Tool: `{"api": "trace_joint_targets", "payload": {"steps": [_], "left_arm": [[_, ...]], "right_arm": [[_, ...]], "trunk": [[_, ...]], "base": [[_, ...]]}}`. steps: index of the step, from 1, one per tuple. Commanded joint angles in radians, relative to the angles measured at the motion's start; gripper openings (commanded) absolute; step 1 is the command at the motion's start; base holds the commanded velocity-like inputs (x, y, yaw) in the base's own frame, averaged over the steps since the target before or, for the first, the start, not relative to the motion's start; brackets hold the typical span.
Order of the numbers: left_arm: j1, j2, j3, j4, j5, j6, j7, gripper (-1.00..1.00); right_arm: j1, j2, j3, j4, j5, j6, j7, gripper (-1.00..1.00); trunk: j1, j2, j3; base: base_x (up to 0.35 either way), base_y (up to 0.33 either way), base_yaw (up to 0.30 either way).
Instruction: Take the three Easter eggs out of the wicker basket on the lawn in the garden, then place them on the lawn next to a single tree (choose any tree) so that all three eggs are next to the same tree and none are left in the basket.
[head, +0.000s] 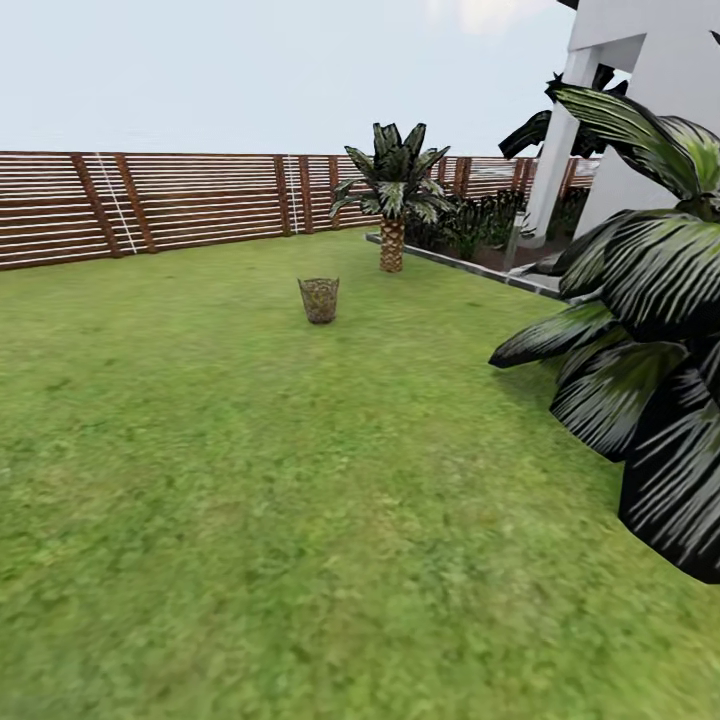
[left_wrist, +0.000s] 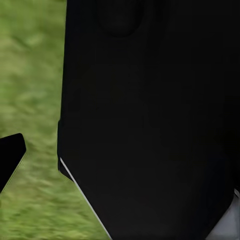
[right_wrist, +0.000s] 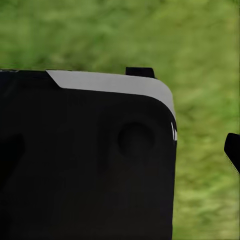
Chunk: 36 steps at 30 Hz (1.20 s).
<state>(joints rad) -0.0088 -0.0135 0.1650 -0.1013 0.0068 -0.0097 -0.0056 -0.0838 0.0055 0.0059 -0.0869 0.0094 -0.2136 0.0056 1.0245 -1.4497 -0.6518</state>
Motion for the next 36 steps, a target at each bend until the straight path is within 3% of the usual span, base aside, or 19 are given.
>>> {"api": "trace_joint_targets", "payload": {"steps": [1, 36], "left_arm": [[0.000, 0.000, 0.005, 0.000, 0.000, -0.001, -0.001, 1.00], [0.000, 0.000, 0.005, 0.000, 0.001, -0.001, -0.001, 1.00]], "right_arm": [[-0.001, 0.000, 0.000, 0.001, 0.001, -0.003, 0.000, 1.00], [-0.001, 0.001, 0.000, 0.001, 0.001, -0.004, -0.001, 1.00]], "trunk": [[0.001, 0.000, -0.001], [0.001, 0.000, -0.001]], "base": [[0.321, 0.086, 0.000], [0.321, 0.086, 0.000]]}}
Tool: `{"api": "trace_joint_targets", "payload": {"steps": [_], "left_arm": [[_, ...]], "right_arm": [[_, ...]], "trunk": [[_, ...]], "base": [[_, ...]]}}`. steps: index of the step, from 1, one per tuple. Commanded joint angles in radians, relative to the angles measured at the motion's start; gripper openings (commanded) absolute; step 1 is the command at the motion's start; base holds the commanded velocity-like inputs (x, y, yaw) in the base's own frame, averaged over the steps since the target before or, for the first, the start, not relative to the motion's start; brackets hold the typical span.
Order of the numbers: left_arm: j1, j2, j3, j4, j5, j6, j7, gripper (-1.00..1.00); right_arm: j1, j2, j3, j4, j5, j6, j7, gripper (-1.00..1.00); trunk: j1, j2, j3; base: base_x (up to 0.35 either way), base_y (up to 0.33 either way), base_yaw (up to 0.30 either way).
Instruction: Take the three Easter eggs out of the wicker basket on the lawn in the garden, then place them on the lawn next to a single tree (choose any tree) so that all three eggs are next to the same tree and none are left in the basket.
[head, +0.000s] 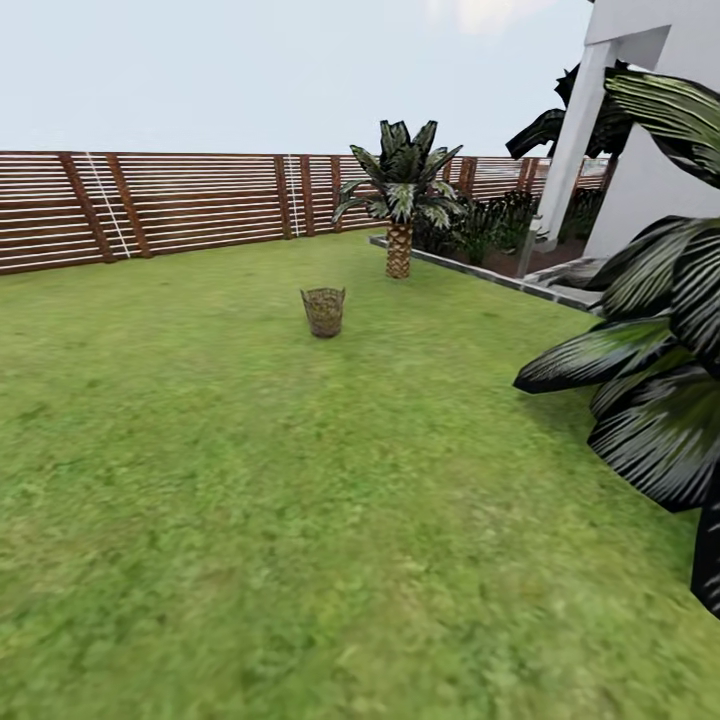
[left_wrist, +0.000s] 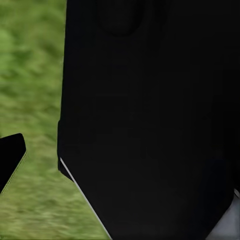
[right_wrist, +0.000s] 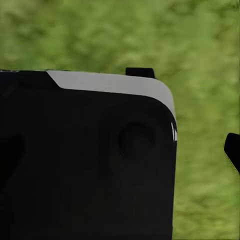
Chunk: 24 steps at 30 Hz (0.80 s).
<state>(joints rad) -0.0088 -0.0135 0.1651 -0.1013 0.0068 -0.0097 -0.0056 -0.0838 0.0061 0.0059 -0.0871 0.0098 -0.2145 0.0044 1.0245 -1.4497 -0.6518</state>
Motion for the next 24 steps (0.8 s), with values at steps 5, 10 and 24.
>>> {"api": "trace_joint_targets", "payload": {"steps": [5, 10, 24], "left_arm": [[0.000, 0.000, 0.005, 0.000, 0.001, -0.001, -0.001, 1.00], [0.000, 0.000, 0.005, 0.000, 0.000, -0.001, -0.001, 1.00], [0.000, 0.000, 0.005, 0.000, 0.000, -0.001, -0.001, 1.00]], "right_arm": [[-0.001, 0.000, 0.000, 0.000, 0.001, -0.003, 0.000, 1.00], [-0.001, 0.000, 0.000, 0.001, 0.001, -0.003, 0.001, 1.00], [-0.001, 0.000, 0.000, 0.001, 0.001, -0.003, 0.000, 1.00]], "trunk": [[0.001, 0.000, -0.001], [0.001, 0.000, -0.001], [0.001, 0.000, -0.001]], "base": [[0.321, 0.086, 0.000], [0.321, 0.086, 0.000], [0.321, 0.086, 0.000]]}}
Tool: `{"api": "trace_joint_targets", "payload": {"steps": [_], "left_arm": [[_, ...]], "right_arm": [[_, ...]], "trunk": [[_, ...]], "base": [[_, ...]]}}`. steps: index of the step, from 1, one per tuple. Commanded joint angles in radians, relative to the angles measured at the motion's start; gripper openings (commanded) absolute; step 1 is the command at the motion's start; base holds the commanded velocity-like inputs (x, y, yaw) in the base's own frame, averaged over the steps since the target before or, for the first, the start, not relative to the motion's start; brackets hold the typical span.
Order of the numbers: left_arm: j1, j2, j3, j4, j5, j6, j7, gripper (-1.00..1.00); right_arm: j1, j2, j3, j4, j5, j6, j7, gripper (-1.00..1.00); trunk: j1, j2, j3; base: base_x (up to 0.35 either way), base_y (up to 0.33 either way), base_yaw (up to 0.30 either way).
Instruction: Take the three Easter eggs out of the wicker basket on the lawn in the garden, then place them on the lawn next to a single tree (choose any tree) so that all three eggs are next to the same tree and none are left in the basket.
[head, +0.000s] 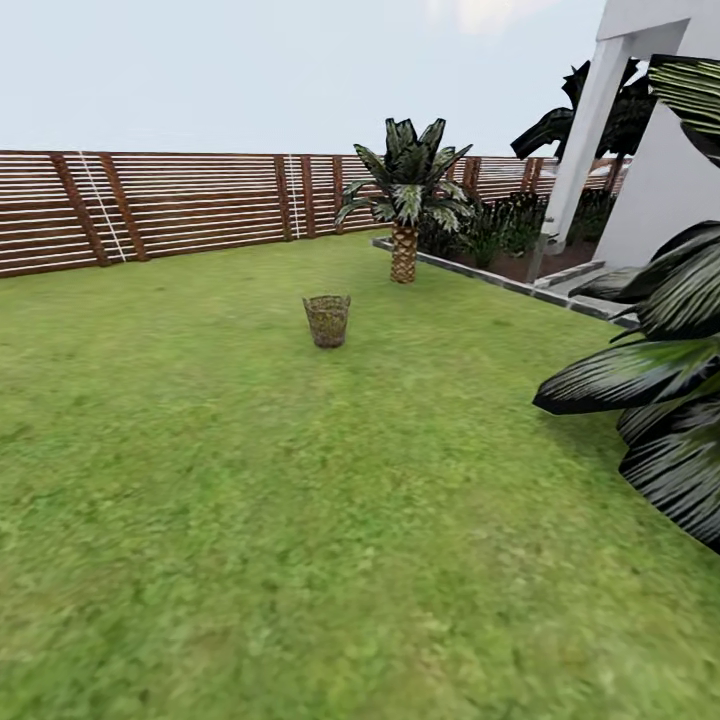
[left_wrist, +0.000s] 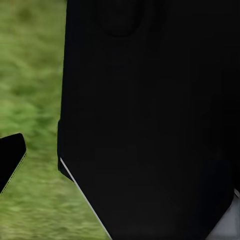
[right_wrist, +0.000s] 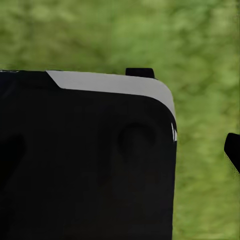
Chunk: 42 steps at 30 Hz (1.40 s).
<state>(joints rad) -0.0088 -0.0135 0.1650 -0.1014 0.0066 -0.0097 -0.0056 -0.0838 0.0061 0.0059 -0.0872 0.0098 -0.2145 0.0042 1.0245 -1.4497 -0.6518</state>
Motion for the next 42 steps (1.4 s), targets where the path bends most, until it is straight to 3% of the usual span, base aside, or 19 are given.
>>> {"api": "trace_joint_targets", "payload": {"steps": [1, 42], "left_arm": [[0.000, 0.000, 0.005, 0.000, 0.001, -0.001, -0.001, 1.00], [0.000, 0.000, 0.005, 0.000, 0.001, -0.001, -0.001, 1.00]], "right_arm": [[-0.001, 0.000, 0.000, 0.001, 0.001, -0.003, 0.000, 1.00], [-0.001, -0.002, 0.000, 0.001, 0.000, -0.003, 0.001, 1.00]], "trunk": [[0.001, 0.000, -0.001], [0.001, 0.000, -0.001]], "base": [[0.321, 0.086, 0.000], [0.321, 0.084, 0.000]]}}
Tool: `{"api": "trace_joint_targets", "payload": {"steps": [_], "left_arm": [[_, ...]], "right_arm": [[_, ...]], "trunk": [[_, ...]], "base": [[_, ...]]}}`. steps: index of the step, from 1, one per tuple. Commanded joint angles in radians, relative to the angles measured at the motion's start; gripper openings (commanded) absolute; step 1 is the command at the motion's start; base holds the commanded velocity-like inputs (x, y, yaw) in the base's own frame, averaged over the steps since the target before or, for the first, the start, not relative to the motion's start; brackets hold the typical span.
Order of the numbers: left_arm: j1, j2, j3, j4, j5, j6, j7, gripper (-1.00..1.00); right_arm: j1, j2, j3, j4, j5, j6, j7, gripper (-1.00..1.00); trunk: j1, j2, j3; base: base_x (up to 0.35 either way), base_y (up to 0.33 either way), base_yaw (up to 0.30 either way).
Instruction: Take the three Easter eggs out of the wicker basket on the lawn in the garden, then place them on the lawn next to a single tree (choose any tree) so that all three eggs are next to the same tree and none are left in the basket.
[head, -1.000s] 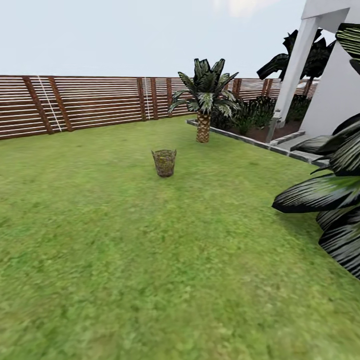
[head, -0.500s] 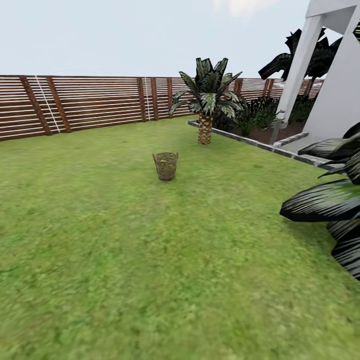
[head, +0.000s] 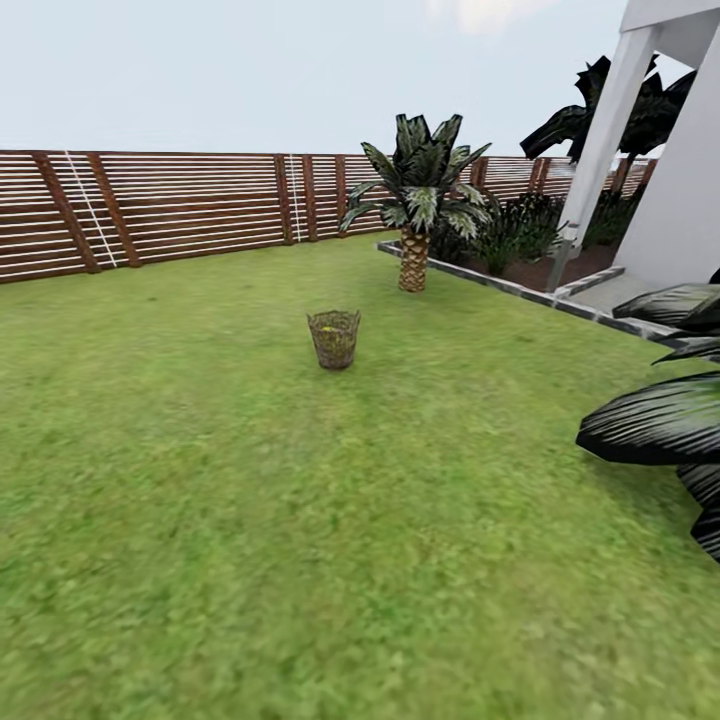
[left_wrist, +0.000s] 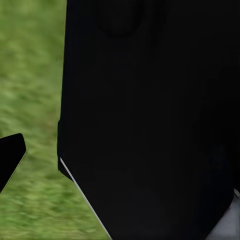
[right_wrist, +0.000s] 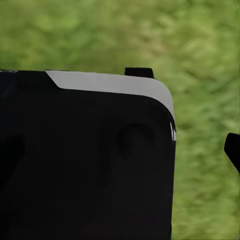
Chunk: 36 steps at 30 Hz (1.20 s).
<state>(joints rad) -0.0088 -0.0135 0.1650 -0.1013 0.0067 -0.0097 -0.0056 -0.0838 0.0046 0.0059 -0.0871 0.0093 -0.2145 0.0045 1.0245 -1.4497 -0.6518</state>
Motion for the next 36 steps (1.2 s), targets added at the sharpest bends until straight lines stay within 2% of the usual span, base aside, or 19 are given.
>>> {"api": "trace_joint_targets", "payload": {"steps": [1, 23, 36], "left_arm": [[0.000, 0.000, 0.005, 0.000, 0.001, -0.001, -0.001, 1.00], [0.000, 0.000, 0.005, 0.000, 0.001, -0.001, -0.001, 1.00], [0.000, 0.000, 0.005, 0.000, 0.000, -0.001, -0.001, 1.00]], "right_arm": [[-0.001, 0.000, 0.000, 0.001, 0.001, -0.003, 0.000, 1.00], [-0.001, 0.001, 0.000, 0.001, 0.001, 0.000, 0.001, 1.00], [-0.001, 0.000, 0.000, 0.001, 0.001, 0.000, 0.000, 1.00]], "trunk": [[0.001, 0.000, -0.001], [0.001, 0.000, -0.001], [0.001, 0.000, -0.001]], "base": [[0.321, 0.079, 0.000], [0.321, 0.078, 0.000], [0.324, 0.010, 0.000]]}}
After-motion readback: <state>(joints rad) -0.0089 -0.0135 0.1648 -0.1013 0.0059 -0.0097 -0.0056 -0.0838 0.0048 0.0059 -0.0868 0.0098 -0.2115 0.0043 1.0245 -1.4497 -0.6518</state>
